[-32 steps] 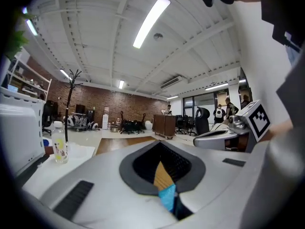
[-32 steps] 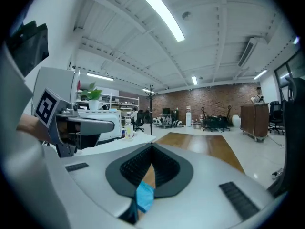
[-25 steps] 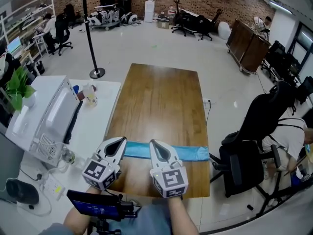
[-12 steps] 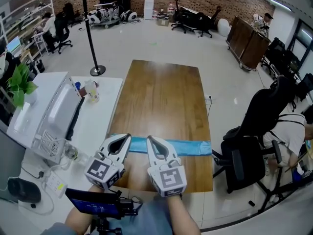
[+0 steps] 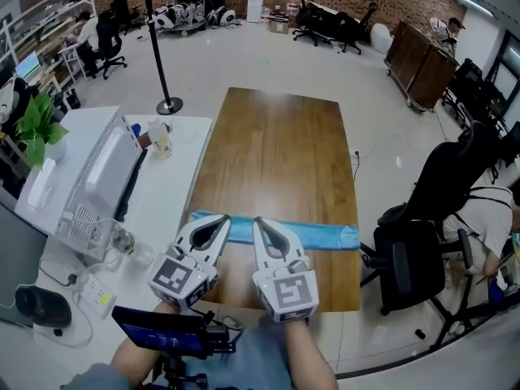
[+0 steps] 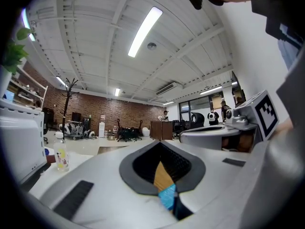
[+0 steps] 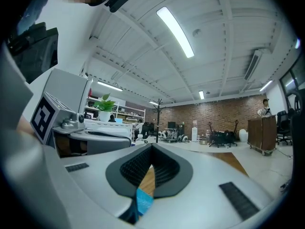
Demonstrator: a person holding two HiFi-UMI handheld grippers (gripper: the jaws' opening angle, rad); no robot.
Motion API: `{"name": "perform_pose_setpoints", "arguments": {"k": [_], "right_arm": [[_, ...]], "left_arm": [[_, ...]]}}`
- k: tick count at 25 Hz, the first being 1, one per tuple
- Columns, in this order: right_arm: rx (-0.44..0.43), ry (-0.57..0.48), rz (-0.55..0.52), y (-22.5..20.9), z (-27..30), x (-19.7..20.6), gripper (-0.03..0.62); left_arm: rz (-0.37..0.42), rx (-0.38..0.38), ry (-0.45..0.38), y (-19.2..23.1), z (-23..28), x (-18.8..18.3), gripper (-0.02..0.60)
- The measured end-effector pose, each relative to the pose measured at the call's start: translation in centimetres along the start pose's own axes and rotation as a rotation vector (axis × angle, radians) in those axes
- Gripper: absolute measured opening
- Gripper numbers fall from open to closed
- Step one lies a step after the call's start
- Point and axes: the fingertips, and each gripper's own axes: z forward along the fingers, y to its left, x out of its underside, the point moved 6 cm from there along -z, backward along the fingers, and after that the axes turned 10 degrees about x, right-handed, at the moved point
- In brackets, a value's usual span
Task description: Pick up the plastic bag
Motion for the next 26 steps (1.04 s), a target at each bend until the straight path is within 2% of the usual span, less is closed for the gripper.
{"name": "perform_pose_setpoints", "arguments": {"k": [2,7,10,17,22,26], "right_arm": [[0.005,-0.002,-0.002,-0.1,-0.1,0.1,-0.015],[0.012,0.017,0.015,-0.3,-0.4,-0.2,-0.015],[0.016,0.03,0.021,-0.3,-0.6,-0.3,-0.015],[0.024,0.016,-0.002,-0.7,-1.0,-0.1,-0.015],[0.028,0.033,-0.01,-0.9,-1.5,0.2,-0.015],[0.035,0.051,-0.007,-0.7,-1.6,0.2,-0.014]], "left_arm": [[0.007,-0.011,-0.006,0.2,0.0,0.1,0.015],[0.0,0.047,0.013,-1.1,0.6,-0.4,0.015],[-0.003,0.034,0.01,-0.9,0.6,-0.1,0.015],[-0.006,0.064,0.01,-1.7,0.9,-0.1,0.015],[-0.023,0.026,0.006,-1.3,0.9,0.9,0.015],[-0.029,0.028,0.005,-1.1,0.8,1.5,0.015]]}}
